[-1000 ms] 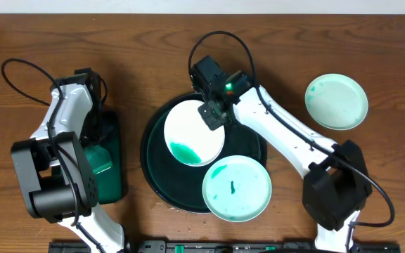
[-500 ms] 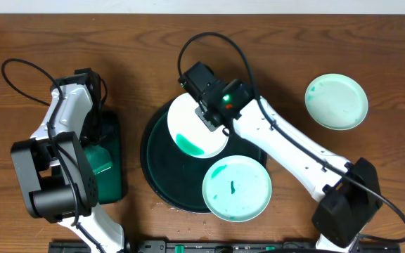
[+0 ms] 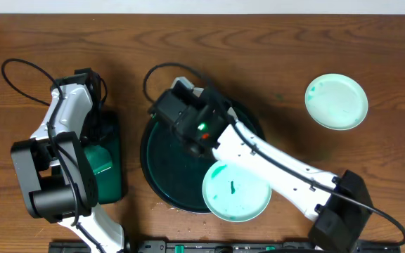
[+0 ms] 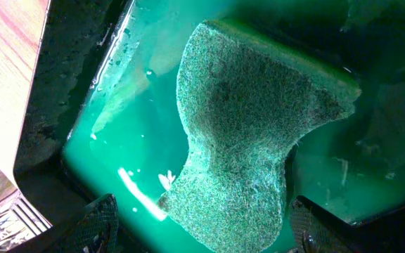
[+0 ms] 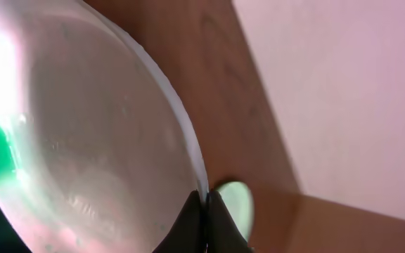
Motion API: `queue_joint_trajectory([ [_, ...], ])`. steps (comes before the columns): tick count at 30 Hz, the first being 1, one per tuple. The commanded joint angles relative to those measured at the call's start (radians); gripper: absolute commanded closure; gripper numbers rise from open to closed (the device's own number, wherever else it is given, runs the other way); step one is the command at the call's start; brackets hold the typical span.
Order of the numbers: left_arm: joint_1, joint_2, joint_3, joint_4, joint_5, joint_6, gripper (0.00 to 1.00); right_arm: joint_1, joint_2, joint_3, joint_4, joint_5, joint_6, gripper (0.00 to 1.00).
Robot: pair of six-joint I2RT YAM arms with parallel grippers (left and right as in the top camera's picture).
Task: Clean dirty plates on tray and stack at the side
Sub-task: 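Lift the white plate off the tray with the right gripper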
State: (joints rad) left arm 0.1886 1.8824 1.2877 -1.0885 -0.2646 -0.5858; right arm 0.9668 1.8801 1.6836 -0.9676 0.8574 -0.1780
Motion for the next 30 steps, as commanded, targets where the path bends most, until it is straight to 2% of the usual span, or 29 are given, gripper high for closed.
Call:
queue_joint_trajectory([
  [1, 0.003, -0.002, -0.008, -0.003, -0.006, 0.005, 0.22, 0.042, -0.027, 0.005, 0.003, 0.206, -0.124, 0.99],
  [15, 0.003, -0.002, -0.008, -0.003, -0.006, 0.005, 0.22, 0.088, -0.027, 0.005, 0.007, 0.387, -0.362, 0.99],
  [30, 0.003, -0.002, -0.008, -0.003, -0.006, 0.005, 0.21, 0.088, -0.027, 0.005, 0.018, 0.429, -0.426, 0.99],
])
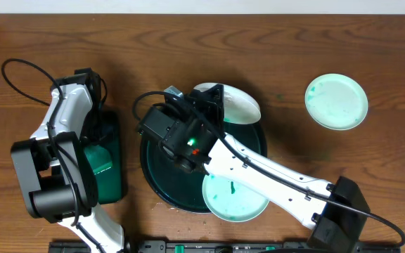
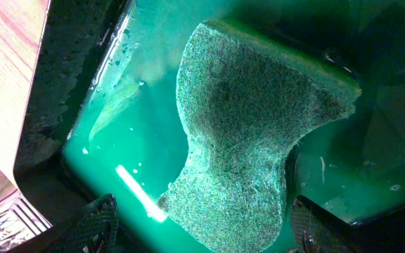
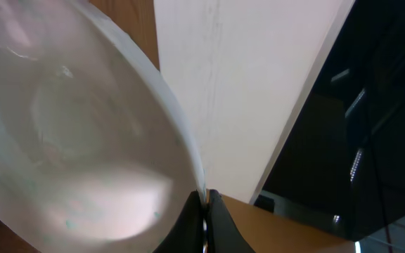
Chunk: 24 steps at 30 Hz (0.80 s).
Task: Clean dirty plates on tray and stack at the side
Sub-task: 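Lift the white plate off the tray with the right gripper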
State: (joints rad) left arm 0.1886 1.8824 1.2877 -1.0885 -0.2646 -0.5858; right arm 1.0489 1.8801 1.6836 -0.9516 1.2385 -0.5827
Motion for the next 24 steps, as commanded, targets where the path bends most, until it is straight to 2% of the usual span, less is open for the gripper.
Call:
queue_joint_trajectory([
  [1, 0.003, -0.002, -0.008, -0.003, -0.006, 0.005, 0.21, 0.006, -0.027, 0.005, 0.003, 0.048, -0.021, 0.99],
  [9, 0.003, -0.002, -0.008, -0.003, -0.006, 0.005, 0.22, 0.009, -0.027, 0.005, 0.045, 0.048, -0.063, 0.99],
  [24, 0.003, -0.002, -0.008, -0.003, -0.006, 0.006, 0.22, 0.02, -0.027, 0.005, 0.064, 0.002, -0.032, 0.99],
])
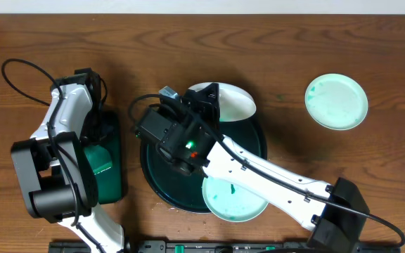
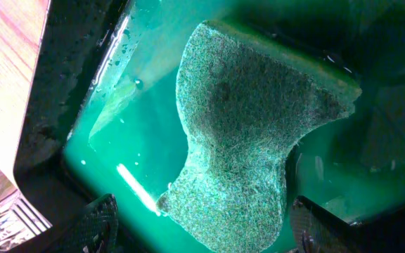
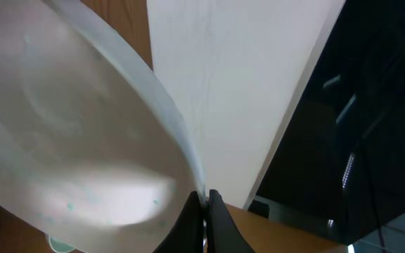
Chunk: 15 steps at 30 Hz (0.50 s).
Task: Clean dirty plates on tray and stack at the side
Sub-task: 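Lift the white plate off the tray with the right gripper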
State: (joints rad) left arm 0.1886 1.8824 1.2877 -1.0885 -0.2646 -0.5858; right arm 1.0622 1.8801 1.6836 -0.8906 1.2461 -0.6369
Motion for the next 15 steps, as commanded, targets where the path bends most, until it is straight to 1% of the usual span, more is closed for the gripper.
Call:
queue_joint_trajectory([
  [1, 0.003, -0.002, -0.008, -0.003, -0.006, 0.005, 0.22, 0.006, -0.027, 0.005, -0.004, -0.056, 0.046, 0.99],
  [3, 0.003, -0.002, -0.008, -0.003, -0.006, 0.005, 0.22, 0.006, -0.027, 0.005, -0.023, -0.185, 0.113, 0.99],
  [7, 0.003, -0.002, -0.008, -0.003, -0.006, 0.005, 0.21, -0.007, -0.027, 0.005, -0.04, -0.525, 0.311, 0.99],
  [8, 0.003, -0.002, -0.008, -0.003, -0.006, 0.005, 0.22, -0.012, -0.027, 0.005, -0.037, -0.58, 0.358, 0.99],
  [10, 0.003, -0.002, -0.008, -0.003, -0.006, 0.005, 0.21, -0.031, -0.027, 0.005, -0.021, -0.636, 0.467, 0.99],
  [15, 0.003, -0.002, -0.008, -0.003, -0.006, 0.005, 0.21, -0.086, -0.027, 0.005, -0.015, -0.619, 0.603, 0.99],
])
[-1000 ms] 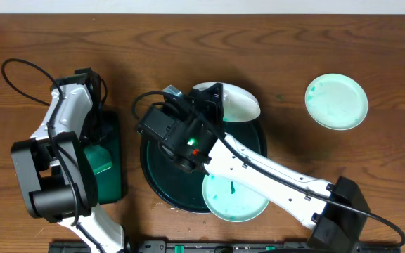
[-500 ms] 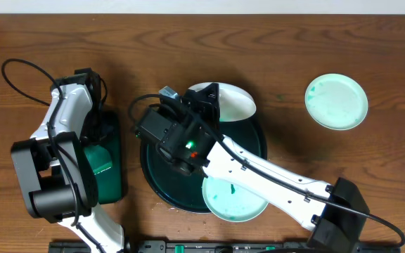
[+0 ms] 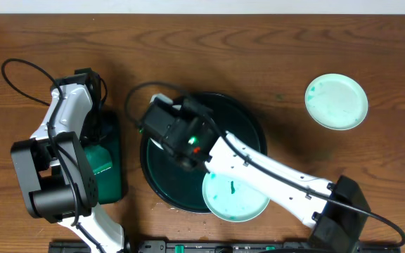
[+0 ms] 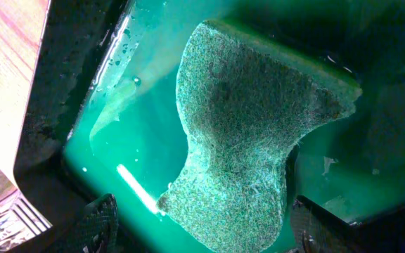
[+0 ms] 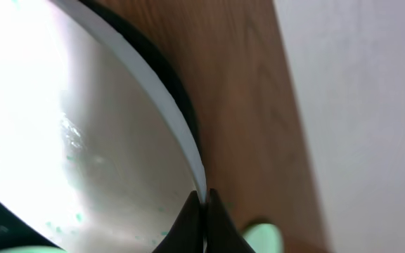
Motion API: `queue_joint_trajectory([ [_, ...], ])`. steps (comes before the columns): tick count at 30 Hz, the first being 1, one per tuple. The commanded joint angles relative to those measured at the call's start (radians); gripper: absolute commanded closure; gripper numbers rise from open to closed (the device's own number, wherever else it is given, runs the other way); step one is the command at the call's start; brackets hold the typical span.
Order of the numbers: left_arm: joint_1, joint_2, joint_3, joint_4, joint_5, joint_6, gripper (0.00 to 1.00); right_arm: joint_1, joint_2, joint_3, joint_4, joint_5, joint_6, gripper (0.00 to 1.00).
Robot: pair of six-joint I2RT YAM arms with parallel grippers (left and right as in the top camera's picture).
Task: Clean dirty plates on tray and stack at the side
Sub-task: 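Lift the white plate off the tray with the right gripper, then carry the plate right and set it on the cleaned plate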
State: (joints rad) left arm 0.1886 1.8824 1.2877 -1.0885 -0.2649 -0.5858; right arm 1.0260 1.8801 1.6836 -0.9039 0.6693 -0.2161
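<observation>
My right gripper (image 5: 204,204) is shut on the rim of a whitish plate (image 5: 83,140) with green specks, held over the dark round tray (image 3: 248,119); in the overhead view my arm hides this plate. A second plate (image 3: 235,193) with a green smear lies at the tray's front edge. A mint-stained plate (image 3: 336,102) sits on the table at the far right. My left gripper (image 4: 199,225) is open in the green tub (image 3: 111,183), its fingers either side of the sponge (image 4: 245,133) in green water.
Brown wooden table (image 3: 294,49) all round. A black cable (image 3: 20,67) loops at the far left. The right arm's base (image 3: 339,211) stands at the front right, the left arm's base (image 3: 48,183) beside the tub.
The held plate stood tilted at the tray's far rim, showing in the overhead view; now it is out of sight under my right arm, with tray and table behind it. Left gripper unchanged.
First my right gripper held the plate by its rim low over the tray, hidden under the arm. Then the plate showed tilted up at the tray's far rim, twice. Now it is turned back under the arm. My left gripper stayed open around the sponge throughout.
</observation>
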Motion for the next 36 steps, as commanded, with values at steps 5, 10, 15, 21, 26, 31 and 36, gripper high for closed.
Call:
queue_joint_trajectory([
  [5, 0.003, -0.002, -0.008, -0.003, -0.006, 0.005, 0.21, -0.143, -0.027, 0.005, -0.048, -0.097, 0.364, 0.99],
  [10, 0.003, -0.002, -0.008, 0.035, -0.006, 0.005, 0.21, -0.293, -0.068, 0.005, -0.108, -0.319, 0.485, 0.99],
  [15, 0.003, -0.002, -0.008, 0.04, -0.002, 0.003, 0.21, -0.464, -0.185, 0.005, -0.114, -0.557, 0.536, 0.99],
  [21, 0.003, -0.002, -0.005, 0.023, 0.077, 0.006, 0.21, -0.695, -0.268, 0.005, -0.177, -0.683, 0.515, 0.99],
  [26, 0.002, -0.013, -0.005, 0.021, 0.073, 0.049, 0.21, -0.813, -0.266, 0.004, -0.246, -0.682, 0.515, 0.99],
  [31, 0.002, -0.053, -0.005, 0.017, 0.07, 0.051, 0.21, -0.889, -0.265, 0.002, -0.267, -0.682, 0.516, 0.99],
  [36, 0.002, -0.143, -0.005, 0.012, 0.07, 0.05, 0.21, -0.965, -0.264, -0.017, -0.267, -0.678, 0.525, 0.99],
])
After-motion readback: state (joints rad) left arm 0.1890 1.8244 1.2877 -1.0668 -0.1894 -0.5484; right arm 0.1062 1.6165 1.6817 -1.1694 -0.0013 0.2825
